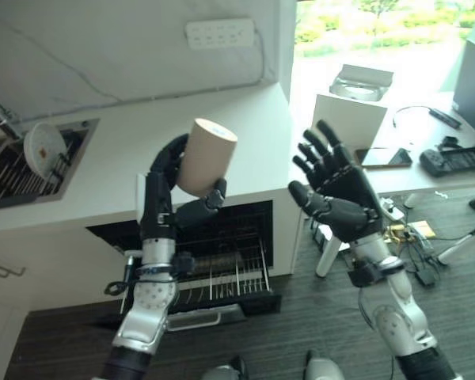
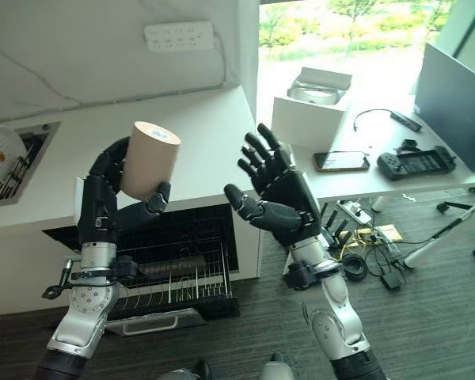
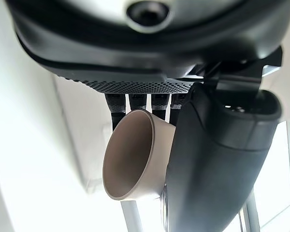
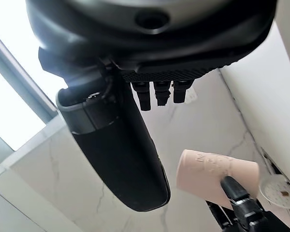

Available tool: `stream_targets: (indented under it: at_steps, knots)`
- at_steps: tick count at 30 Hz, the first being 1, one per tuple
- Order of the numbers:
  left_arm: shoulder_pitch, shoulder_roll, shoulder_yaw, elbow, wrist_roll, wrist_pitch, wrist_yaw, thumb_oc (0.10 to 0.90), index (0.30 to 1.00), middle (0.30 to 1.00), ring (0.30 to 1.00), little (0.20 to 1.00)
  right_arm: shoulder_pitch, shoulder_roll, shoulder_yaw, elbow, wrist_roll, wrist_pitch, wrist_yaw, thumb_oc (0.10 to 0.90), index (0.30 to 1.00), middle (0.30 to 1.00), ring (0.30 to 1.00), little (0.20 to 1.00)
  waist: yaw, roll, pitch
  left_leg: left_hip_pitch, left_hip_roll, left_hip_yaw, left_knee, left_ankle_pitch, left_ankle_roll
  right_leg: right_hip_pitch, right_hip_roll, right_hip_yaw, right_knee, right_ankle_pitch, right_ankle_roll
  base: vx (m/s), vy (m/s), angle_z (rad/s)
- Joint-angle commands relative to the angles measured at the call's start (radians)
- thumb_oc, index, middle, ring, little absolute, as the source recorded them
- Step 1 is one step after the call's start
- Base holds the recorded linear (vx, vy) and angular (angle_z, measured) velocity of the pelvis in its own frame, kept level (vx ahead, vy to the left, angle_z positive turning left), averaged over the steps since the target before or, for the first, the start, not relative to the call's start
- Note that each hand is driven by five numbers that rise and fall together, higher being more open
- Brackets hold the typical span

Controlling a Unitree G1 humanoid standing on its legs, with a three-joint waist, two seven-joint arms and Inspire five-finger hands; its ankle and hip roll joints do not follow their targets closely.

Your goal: Place the dishes in the dishwasher.

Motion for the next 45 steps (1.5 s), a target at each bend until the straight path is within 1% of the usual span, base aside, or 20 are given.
stream_targets:
  at_steps: [1,3,4,6,7,8,9,10,12,13,14,15,19,23,25,29,31,34,38,45]
  knots:
    - [-0.117,0.036,0.016,-0.076,0.065,-0.158,0.07,0.4,0.3,0.3,0.3,0.3,-0.091,0.04,-0.032,-0.115,0.079,-0.021,0.054,0.8,0.9,0.9,0.9,0.9,0.023,-0.036,-0.054,0.011,0.014,-0.123,0.08,-0.199,-0.025,-0.004,-0.063,-0.046,0.062,-0.125,0.071,0.02,-0.066,0.16]
    - [-0.111,0.03,0.006,-0.084,0.109,-0.159,0.097,0.4,0.3,0.3,0.3,0.3,-0.105,0.041,-0.009,-0.122,0.07,-0.01,0.043,0.8,0.9,0.9,0.9,0.9,0.033,-0.039,-0.056,0.007,0.016,-0.129,0.08,-0.198,-0.026,-0.003,-0.063,-0.053,0.062,-0.127,0.07,0.0,-0.063,0.22]
    - [-0.111,0.029,-0.004,-0.088,0.145,-0.156,0.125,0.4,0.3,0.3,0.3,0.3,-0.126,0.04,0.014,-0.124,0.075,-0.006,0.022,0.8,0.9,0.9,0.9,0.9,0.04,-0.041,-0.056,0.003,0.018,-0.132,0.08,-0.196,-0.028,-0.002,-0.064,-0.059,0.062,-0.127,0.068,0.0,-0.079,0.17]
    - [-0.113,0.029,-0.016,-0.086,0.164,-0.154,0.161,0.4,0.3,0.3,0.3,0.3,-0.165,0.046,0.045,-0.122,0.06,-0.006,-0.026,0.8,0.9,0.9,0.9,0.9,0.055,-0.043,-0.057,-0.001,0.021,-0.137,0.08,-0.193,-0.03,0.002,-0.067,-0.069,0.062,-0.13,0.065,0.01,-0.075,0.19]
    - [-0.116,0.027,-0.019,-0.085,0.184,-0.149,0.195,0.4,0.3,0.3,0.3,0.3,-0.202,0.056,0.072,-0.117,0.03,-0.015,-0.089,0.8,0.9,0.9,0.9,0.9,0.07,-0.043,-0.059,-0.003,0.023,-0.142,0.08,-0.191,-0.032,0.007,-0.069,-0.08,0.062,-0.132,0.062,0.03,-0.07,0.26]
    - [-0.116,0.028,-0.019,-0.085,0.208,-0.148,0.216,0.4,0.3,0.3,0.3,0.3,-0.22,0.06,0.084,-0.112,0.027,-0.012,-0.114,0.8,0.9,0.9,0.9,0.9,0.077,-0.043,-0.06,-0.004,0.024,-0.147,0.08,-0.189,-0.035,0.011,-0.071,-0.087,0.062,-0.134,0.061,0.04,-0.084,0.24]
    - [-0.115,0.031,-0.023,-0.091,0.257,-0.138,0.245,0.4,0.3,0.3,0.3,0.3,-0.247,0.065,0.104,-0.11,0.041,0.006,-0.145,0.8,0.9,0.9,0.9,0.9,0.09,-0.043,-0.062,-0.006,0.025,-0.151,0.08,-0.187,-0.036,0.016,-0.073,-0.095,0.062,-0.136,0.06,0.04,-0.065,0.34]
    - [-0.115,0.035,-0.023,-0.09,0.281,-0.139,0.26,0.4,0.3,0.3,0.3,0.3,-0.263,0.067,0.114,-0.106,0.052,0.014,-0.15,0.8,0.9,0.9,0.9,0.9,0.097,-0.044,-0.062,-0.006,0.026,-0.153,0.08,-0.185,-0.037,0.019,-0.075,-0.101,0.062,-0.136,0.058,0.05,-0.085,0.4]
    - [-0.13,0.047,-0.039,-0.077,0.402,-0.116,0.355,0.4,0.3,0.3,0.3,0.3,-0.32,0.083,0.148,-0.099,0.062,0.034,-0.161,0.8,0.9,0.9,0.9,0.9,0.119,-0.045,-0.066,-0.011,0.037,-0.151,0.08,-0.178,-0.042,0.03,-0.082,-0.127,0.062,-0.14,0.054,0.06,-0.086,0.35]
    - [-0.13,0.046,-0.043,-0.07,0.422,-0.1,0.394,0.4,0.3,0.3,0.3,0.3,-0.336,0.084,0.159,-0.088,0.065,0.027,-0.167,0.8,0.9,0.9,0.9,0.9,0.123,-0.047,-0.066,-0.013,0.041,-0.151,0.08,-0.176,-0.046,0.032,-0.082,-0.13,0.062,-0.14,0.054,0.07,-0.085,0.36]
    - [-0.153,0.055,-0.06,-0.027,0.421,-0.105,0.446,0.4,0.3,0.3,0.3,0.3,-0.364,0.086,0.18,-0.09,0.084,0.035,-0.197,0.8,0.9,0.9,0.9,0.9,0.129,-0.048,-0.071,-0.017,0.045,-0.157,0.08,-0.173,-0.049,0.033,-0.083,-0.135,0.062,-0.14,0.056,0.05,-0.084,0.36]
    - [-0.153,0.048,-0.067,-0.029,0.451,-0.101,0.477,0.4,0.3,0.3,0.3,0.3,-0.384,0.081,0.18,-0.079,0.107,0.033,-0.203,0.8,0.9,0.9,0.9,0.9,0.136,-0.051,-0.071,-0.022,0.045,-0.167,0.08,-0.17,-0.053,0.033,-0.085,-0.143,0.062,-0.138,0.057,0.05,-0.08,0.2]
    - [-0.155,0.039,-0.082,-0.008,0.527,-0.111,0.535,0.4,0.3,0.3,0.3,0.3,-0.422,0.096,0.189,-0.045,0.101,0.012,-0.228,0.8,0.9,0.9,0.9,0.9,0.147,-0.053,-0.072,-0.026,0.047,-0.173,0.08,-0.167,-0.054,0.039,-0.088,-0.156,0.062,-0.138,0.054,0.04,-0.022,0.11]
    - [-0.16,0.03,-0.084,0.006,0.608,-0.105,0.603,0.4,0.3,0.3,0.3,0.3,-0.452,0.114,0.185,-0.048,0.118,0.049,-0.253,0.8,0.9,0.9,0.9,0.9,0.156,-0.054,-0.073,-0.029,0.044,-0.183,0.08,-0.166,-0.053,0.042,-0.088,-0.155,0.062,-0.139,0.05,0.04,-0.001,0.0]
    - [-0.156,0.024,-0.082,0.008,0.65,-0.103,0.65,0.4,0.3,0.3,0.3,0.3,-0.458,0.12,0.19,-0.046,0.128,0.053,-0.253,0.8,0.9,0.9,0.9,0.9,0.162,-0.057,-0.071,-0.031,0.042,-0.187,0.08,-0.165,-0.053,0.043,-0.089,-0.157,0.062,-0.138,0.05,0.02,-0.002,0.01]
    - [-0.18,0.018,-0.087,0.016,0.688,-0.076,0.687,0.4,0.3,0.3,0.3,0.3,-0.474,0.142,0.202,-0.037,0.151,0.062,-0.267,0.8,0.9,0.9,0.9,0.9,0.167,-0.061,-0.074,-0.03,0.042,-0.186,0.08,-0.166,-0.052,0.044,-0.096,-0.163,0.062,-0.135,0.052,0.03,-0.008,0.09]
    - [-0.17,0.012,-0.088,0.008,0.72,-0.09,0.705,0.4,0.3,0.3,0.3,0.3,-0.483,0.147,0.207,-0.028,0.162,0.068,-0.276,0.8,0.9,0.9,0.9,0.9,0.174,-0.064,-0.072,-0.032,0.045,-0.185,0.08,-0.166,-0.052,0.043,-0.101,-0.168,0.062,-0.134,0.052,0.02,-0.005,0.05]
    - [-0.173,0.007,-0.089,0.007,0.731,-0.097,0.712,0.4,0.3,0.3,0.3,0.3,-0.503,0.163,0.22,-0.006,0.171,0.086,-0.278,0.8,0.9,0.9,0.9,0.9,0.181,-0.066,-0.072,-0.031,0.04,-0.192,0.08,-0.165,-0.052,0.046,-0.102,-0.169,0.062,-0.132,0.052,0.04,0.011,0.06]
    - [-0.179,0.007,-0.103,0.004,0.715,-0.093,0.692,0.4,0.3,0.3,0.3,0.3,-0.525,0.177,0.239,0.013,0.186,0.1,-0.276,0.8,0.9,0.9,0.9,0.9,0.189,-0.068,-0.075,-0.03,0.039,-0.196,0.08,-0.164,-0.051,0.047,-0.105,-0.171,0.062,-0.13,0.052,0.02,0.008,0.05]
    - [-0.187,0.003,-0.127,0.012,0.705,-0.08,0.687,0.4,0.3,0.3,0.3,0.3,-0.561,0.19,0.245,0.022,0.191,0.102,-0.287,0.8,0.9,0.9,0.9,0.9,0.197,-0.072,-0.074,-0.029,0.037,-0.199,0.08,-0.164,-0.051,0.048,-0.107,-0.176,0.062,-0.127,0.053,0.0,-0.003,0.02]
